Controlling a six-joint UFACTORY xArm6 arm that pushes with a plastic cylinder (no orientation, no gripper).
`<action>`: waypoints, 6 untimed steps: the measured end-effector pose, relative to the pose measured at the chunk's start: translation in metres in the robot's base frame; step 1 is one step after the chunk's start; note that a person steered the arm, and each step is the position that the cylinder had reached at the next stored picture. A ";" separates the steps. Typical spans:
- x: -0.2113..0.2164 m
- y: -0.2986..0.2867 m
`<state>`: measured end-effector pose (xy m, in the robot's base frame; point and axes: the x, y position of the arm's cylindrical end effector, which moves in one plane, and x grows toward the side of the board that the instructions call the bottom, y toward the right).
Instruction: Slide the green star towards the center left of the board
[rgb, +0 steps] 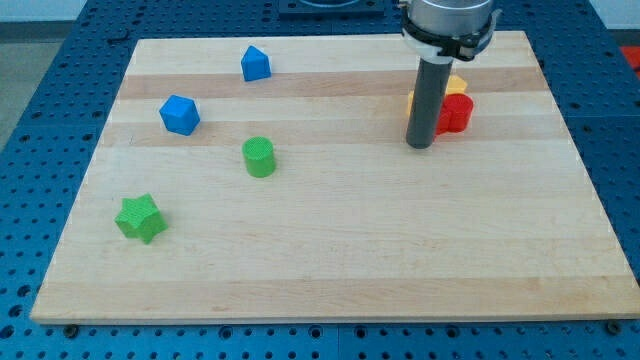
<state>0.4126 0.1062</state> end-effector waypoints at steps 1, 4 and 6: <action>0.020 -0.015; 0.069 -0.047; 0.076 -0.082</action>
<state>0.4888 0.0239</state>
